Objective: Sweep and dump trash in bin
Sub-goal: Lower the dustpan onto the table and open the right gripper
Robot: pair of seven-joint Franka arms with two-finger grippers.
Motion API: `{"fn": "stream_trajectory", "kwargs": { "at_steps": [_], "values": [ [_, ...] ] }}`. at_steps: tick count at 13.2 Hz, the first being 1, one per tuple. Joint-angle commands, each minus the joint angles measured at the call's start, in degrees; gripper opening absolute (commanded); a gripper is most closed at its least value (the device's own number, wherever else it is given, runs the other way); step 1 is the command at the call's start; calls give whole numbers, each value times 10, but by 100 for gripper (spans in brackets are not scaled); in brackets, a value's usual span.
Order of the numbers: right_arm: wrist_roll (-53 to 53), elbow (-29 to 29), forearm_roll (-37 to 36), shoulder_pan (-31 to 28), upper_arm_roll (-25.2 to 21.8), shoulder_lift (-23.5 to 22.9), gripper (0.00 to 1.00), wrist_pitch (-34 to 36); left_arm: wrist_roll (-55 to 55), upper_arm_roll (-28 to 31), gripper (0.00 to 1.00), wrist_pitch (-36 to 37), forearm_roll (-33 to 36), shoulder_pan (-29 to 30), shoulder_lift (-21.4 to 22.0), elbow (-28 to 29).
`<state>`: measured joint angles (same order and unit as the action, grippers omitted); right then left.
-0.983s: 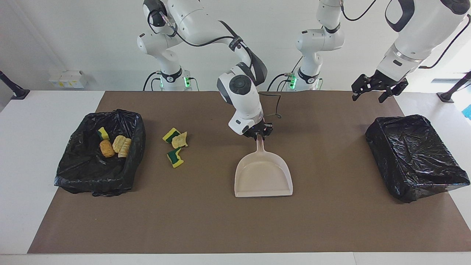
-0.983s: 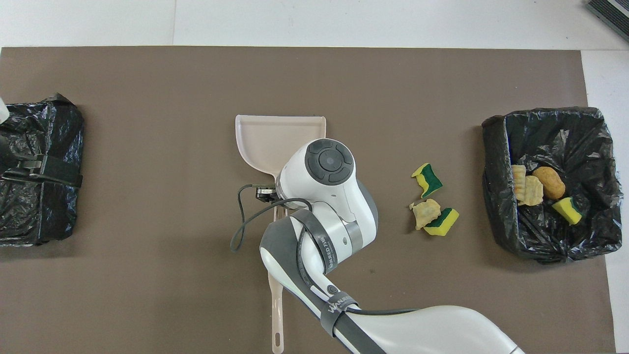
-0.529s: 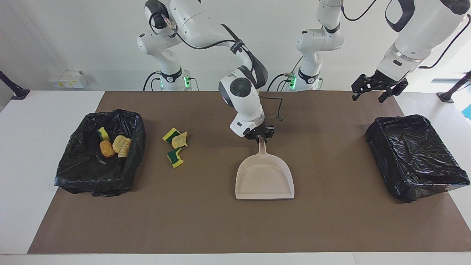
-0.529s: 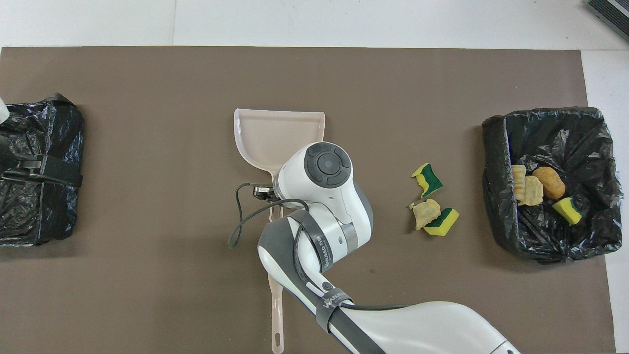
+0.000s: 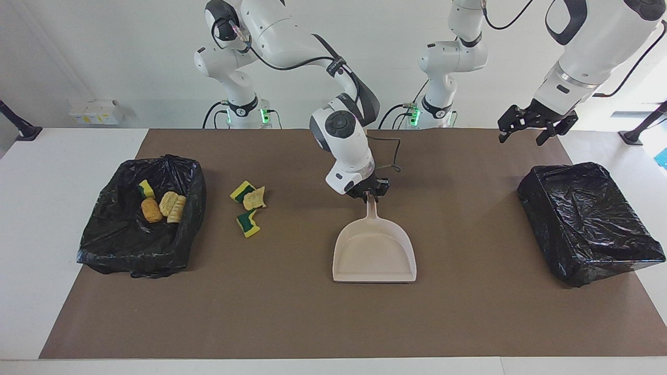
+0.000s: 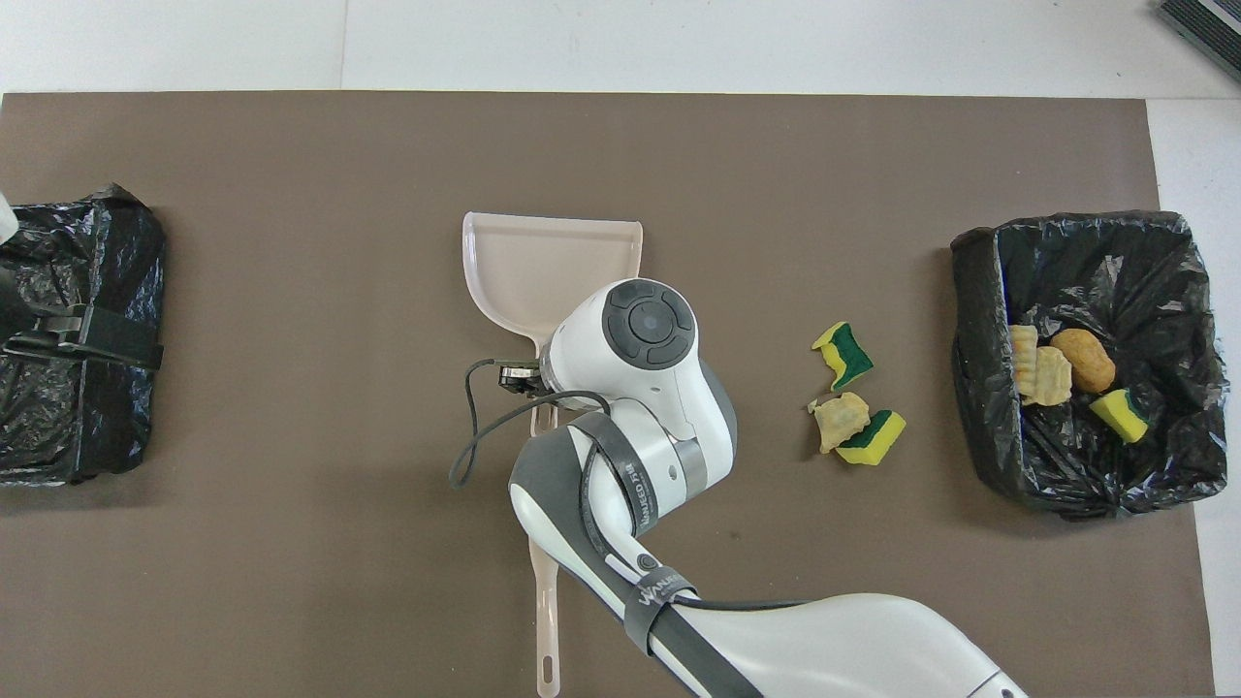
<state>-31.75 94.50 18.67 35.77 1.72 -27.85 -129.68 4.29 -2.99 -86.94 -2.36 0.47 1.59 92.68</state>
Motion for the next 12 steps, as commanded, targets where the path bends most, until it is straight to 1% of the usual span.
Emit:
{"fn": "stream_trajectory", "kwargs": {
  "at_steps": [1,6,7,8,9,10,12],
  "values": [
    [-9,2,11,-3,2,-6,0,-12,5,0,100,-9,10,1,12,13],
    [-9,2,4,-5,1,-6,0,-7,5,0,100,-9,10,1,12,13],
    [-9,1,3,-4,1,-6,21,-7,5,0,100,-9,10,1,12,13],
    [0,2,1,-4,0,-6,87,-10,5,-1,100,-9,10,1,12,13],
    [10,2,-13,-3,-3,-2,100,-9,5,0,100,-9,10,1,12,13],
    [12,0,-29,-6,-5,5,100,-2,5,0,100,-9,10,1,12,13],
    [6,-4,-36,-17,-6,18,100,22,5,0,100,-9,10,1,12,13]
  ]
}}
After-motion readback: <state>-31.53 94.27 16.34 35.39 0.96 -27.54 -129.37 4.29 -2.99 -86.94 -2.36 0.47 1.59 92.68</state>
